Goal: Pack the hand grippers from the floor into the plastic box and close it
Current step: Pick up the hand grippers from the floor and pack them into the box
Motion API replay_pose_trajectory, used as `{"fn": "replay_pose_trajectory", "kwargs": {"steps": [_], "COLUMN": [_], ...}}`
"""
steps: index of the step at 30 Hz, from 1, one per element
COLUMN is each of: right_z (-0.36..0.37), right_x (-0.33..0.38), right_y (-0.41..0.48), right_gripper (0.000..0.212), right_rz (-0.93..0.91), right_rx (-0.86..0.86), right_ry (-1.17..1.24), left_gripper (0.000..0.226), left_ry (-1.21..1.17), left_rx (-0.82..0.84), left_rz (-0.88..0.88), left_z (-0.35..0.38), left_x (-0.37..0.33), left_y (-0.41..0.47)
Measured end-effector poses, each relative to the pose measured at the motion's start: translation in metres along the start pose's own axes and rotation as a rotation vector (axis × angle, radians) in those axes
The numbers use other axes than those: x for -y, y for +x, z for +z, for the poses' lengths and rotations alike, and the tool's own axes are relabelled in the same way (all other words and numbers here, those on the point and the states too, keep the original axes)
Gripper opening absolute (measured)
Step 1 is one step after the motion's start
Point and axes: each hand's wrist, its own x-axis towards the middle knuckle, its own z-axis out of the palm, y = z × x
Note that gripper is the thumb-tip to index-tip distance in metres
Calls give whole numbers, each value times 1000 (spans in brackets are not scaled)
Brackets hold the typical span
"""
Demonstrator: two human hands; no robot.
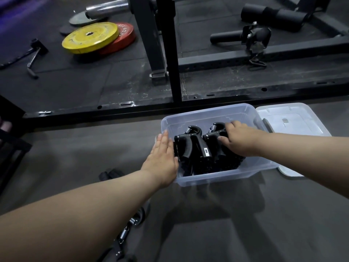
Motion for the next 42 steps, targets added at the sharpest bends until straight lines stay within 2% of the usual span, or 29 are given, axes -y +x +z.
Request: {"fn": "replay_pose_trajectory", "kwargs": {"steps": [4, 10, 14, 17, 20, 25, 29, 34, 38, 42], "right_z": [-1, 5, 16, 26, 32, 34, 32, 34, 28, 32], "right_x": [21, 77, 122, 151, 169, 174, 164, 159, 161, 162], "right_y": [7, 13, 11, 5, 5, 5, -1, 0, -1, -5], "right_gripper": [69, 67, 65, 73, 65, 72, 71, 71, 70, 67], "right_rz": [-101, -291, -482, -603, -594, -561, -577, -589, -599, -610], "right_rx": [-67, -131, -156, -204, -120, -42, -18, 9, -15, -85], "right_ry": [-24, 26, 43, 26, -47, -222, -244, -225, -236, -242], "left_gripper": [67, 66, 64, 65, 67, 61, 40, 42, 29, 42], "left_ry": [15, 40, 73, 45, -11, 72, 129, 67, -44, -142], "left_rx": [25, 126, 128, 151, 189, 269, 270, 246, 263, 280], "left_rz": [11, 7, 26, 6, -111, -255, -344, -484, -526, -508], "left_z": [-2, -18, -17, -16, -14, -29, -42, -31, -4, 22], "left_x": [2, 8, 9, 6, 16, 39, 67, 87, 84, 94], "left_y": [0, -15, -45, -66, -81, -115, -135, -136, -124, -104]}}
